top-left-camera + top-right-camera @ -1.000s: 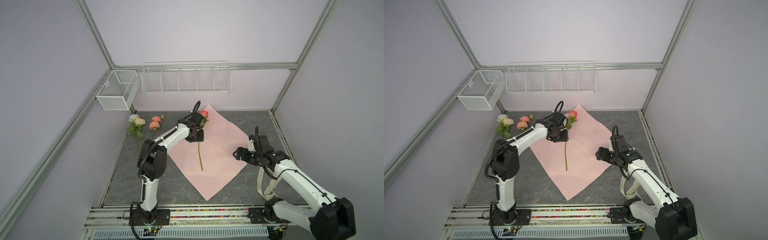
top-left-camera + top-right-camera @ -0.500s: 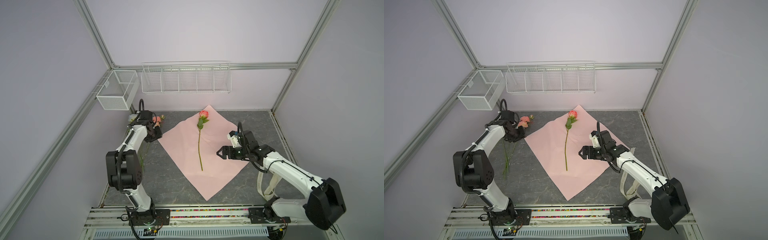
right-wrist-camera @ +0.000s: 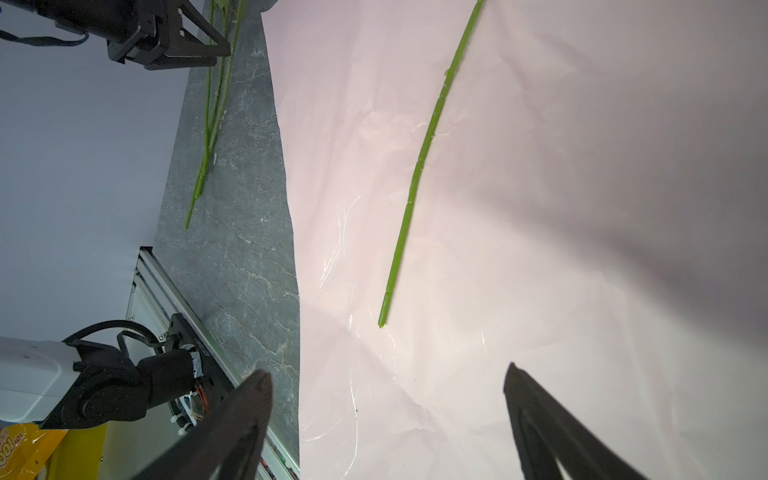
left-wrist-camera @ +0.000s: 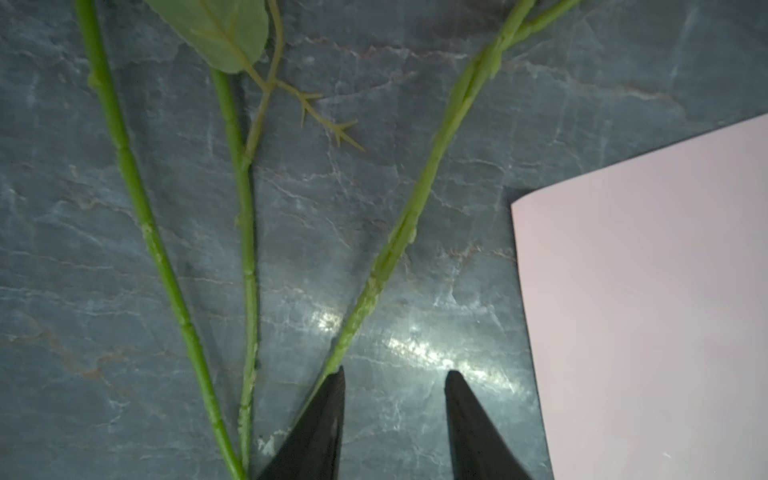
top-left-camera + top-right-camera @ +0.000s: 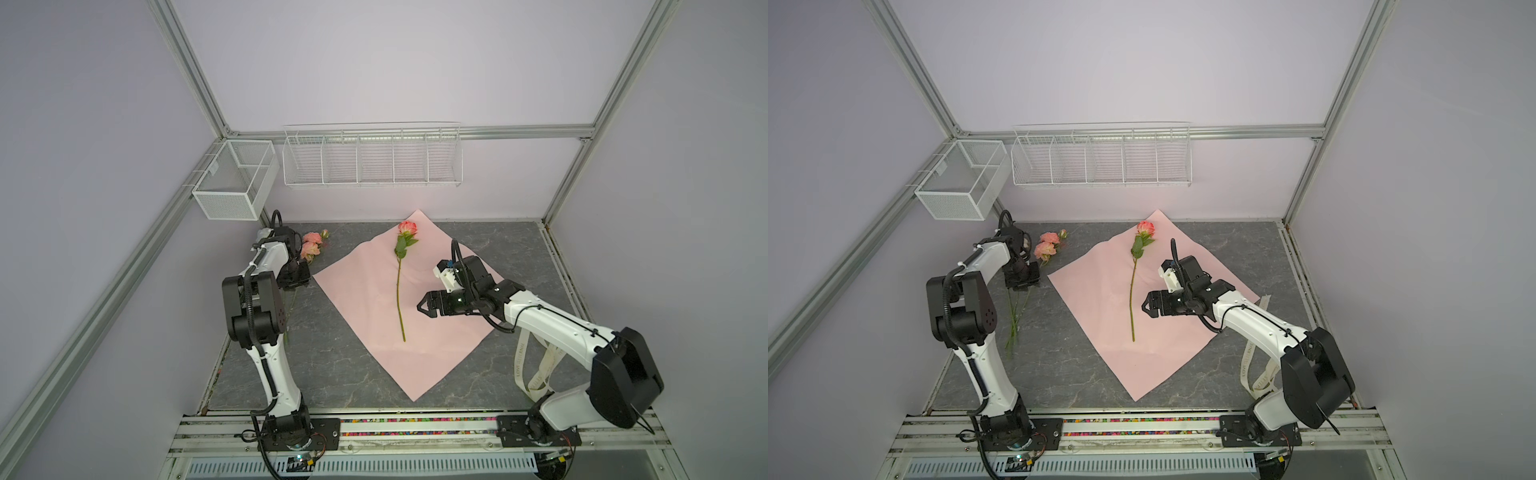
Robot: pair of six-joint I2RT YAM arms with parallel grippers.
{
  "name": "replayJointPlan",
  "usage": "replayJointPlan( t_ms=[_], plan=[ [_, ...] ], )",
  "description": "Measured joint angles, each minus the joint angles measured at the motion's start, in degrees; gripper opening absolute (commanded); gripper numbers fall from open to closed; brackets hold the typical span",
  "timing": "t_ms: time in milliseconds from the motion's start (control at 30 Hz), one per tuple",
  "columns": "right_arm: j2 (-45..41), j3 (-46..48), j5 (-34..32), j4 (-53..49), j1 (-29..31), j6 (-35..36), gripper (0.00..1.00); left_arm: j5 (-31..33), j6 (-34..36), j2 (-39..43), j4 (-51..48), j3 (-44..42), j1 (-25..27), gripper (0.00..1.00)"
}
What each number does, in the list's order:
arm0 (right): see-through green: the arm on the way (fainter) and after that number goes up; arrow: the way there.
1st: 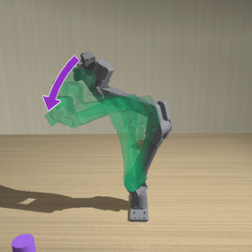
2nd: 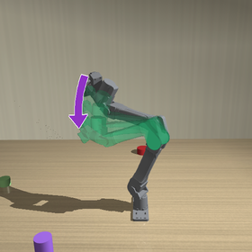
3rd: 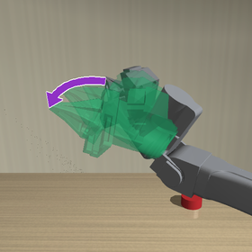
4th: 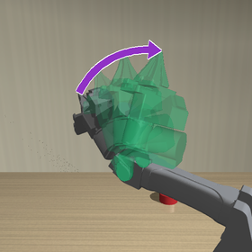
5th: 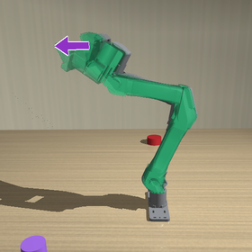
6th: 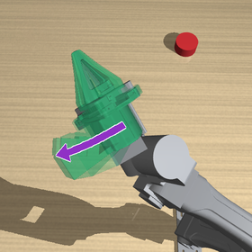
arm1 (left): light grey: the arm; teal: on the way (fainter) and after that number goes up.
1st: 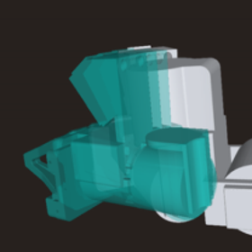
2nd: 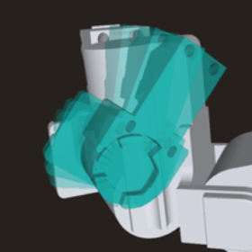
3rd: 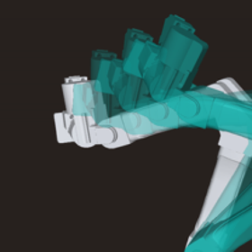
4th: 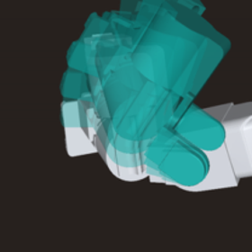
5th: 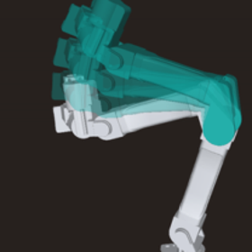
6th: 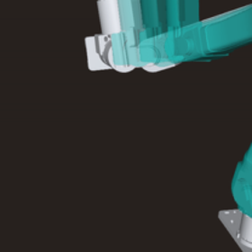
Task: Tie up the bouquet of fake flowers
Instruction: 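Move the left gripper back to the roses and grasp another stem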
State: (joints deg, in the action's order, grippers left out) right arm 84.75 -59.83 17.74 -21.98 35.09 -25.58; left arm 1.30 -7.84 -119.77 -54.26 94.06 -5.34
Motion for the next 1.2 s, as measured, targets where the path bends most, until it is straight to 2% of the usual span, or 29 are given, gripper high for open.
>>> replayJointPlan(
  t_ms=[200,433,667,800,933,1067,1200],
  plan=[
    [1.16,-0.39,0.15,0.00,0.00,0.13,0.90,1.66,2.25,-3.89,-0.85,4.96,0.00,0.45],
    [2.69,-0.96,0.09,-0.07,0.00,0.13,0.90,1.42,4.31,-7.06,-3.32,9.46,0.00,0.36],
    [2.69,-1.05,-0.59,-0.24,0.00,0.35,0.90,-0.11,7.02,-10.27,-6.38,11.45,0.00,0.34],
    [2.62,-1.05,-1.03,-0.48,0.04,0.35,0.90,-0.15,8.28,-10.78,-7.56,12.20,0.00,0.20],
    [2.01,-1.03,-1.70,-0.81,0.04,0.42,0.90,-1.22,9.20,-10.82,-8.46,12.22,-0.02,0.09],
    [1.14,-1.03,-2.32,-1.18,0.04,0.61,0.90,-3.21,9.99,-10.69,-8.94,12.13,-0.02,0.03],
    [-0.13,-0.85,-3.10,-1.46,0.04,0.72,0.91,-5.35,10.58,-9.46,-9.03,10.38,0.02,0.01]
  ],
)
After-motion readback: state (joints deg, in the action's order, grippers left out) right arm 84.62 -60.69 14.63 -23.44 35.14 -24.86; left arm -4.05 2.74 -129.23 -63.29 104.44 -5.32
